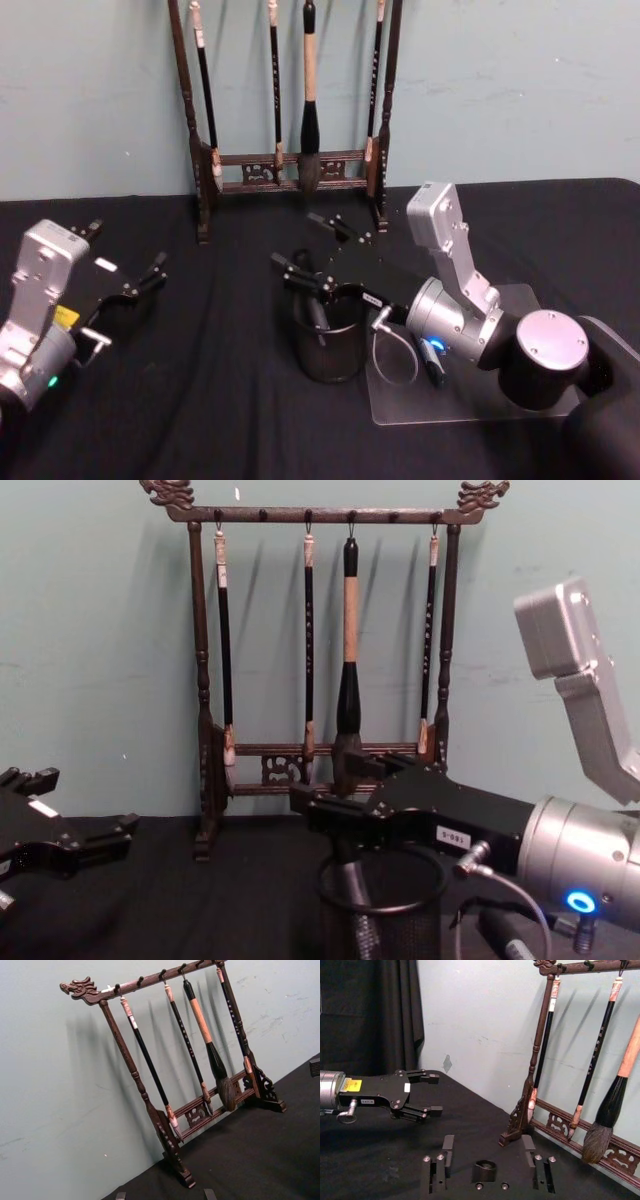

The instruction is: Pick up the water-based marker from the table and place it into the pen holder.

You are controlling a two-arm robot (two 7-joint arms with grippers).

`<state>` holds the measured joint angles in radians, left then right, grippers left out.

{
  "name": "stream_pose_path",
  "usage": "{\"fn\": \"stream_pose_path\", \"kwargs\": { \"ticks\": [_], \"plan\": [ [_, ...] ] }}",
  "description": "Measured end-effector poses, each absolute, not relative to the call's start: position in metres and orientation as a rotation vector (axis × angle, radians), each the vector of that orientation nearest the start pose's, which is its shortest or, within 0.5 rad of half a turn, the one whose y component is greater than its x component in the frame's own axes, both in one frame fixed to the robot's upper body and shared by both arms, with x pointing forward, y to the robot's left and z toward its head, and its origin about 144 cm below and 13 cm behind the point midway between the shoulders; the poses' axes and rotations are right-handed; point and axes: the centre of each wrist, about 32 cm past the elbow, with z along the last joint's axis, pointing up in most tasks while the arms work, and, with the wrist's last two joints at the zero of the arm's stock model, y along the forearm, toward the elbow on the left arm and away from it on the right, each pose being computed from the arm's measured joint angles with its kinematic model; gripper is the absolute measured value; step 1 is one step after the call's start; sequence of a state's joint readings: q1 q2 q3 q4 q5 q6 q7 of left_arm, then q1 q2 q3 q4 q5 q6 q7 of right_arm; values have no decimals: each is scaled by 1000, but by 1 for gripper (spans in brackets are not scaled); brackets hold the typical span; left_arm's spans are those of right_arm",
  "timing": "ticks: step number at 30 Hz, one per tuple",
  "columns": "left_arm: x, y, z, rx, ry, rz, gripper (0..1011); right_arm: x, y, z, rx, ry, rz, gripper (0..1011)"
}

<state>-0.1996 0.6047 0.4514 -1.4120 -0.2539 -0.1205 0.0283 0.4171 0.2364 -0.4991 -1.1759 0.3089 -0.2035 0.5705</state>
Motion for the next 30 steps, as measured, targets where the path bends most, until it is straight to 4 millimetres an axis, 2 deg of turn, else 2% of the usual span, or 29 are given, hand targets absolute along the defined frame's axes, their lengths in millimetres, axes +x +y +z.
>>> {"fn": "stream_pose_path", "kwargs": {
  "ticks": [1,4,7,30],
  "plan": [
    [489,310,1140,304,-285,1248,1009,551,-186,1145,-7,-129,-638,864],
    [489,310,1140,304,-285,1248,1009,551,-186,1145,-7,-129,-638,912],
    [489,310,1140,304,-285,1248,1009,551,-186,1145,-6,-129,-638,1002],
    [489,310,1140,304,-285,1248,1009,545,-189,1148,-9,-120,-660,1002]
  ]
}}
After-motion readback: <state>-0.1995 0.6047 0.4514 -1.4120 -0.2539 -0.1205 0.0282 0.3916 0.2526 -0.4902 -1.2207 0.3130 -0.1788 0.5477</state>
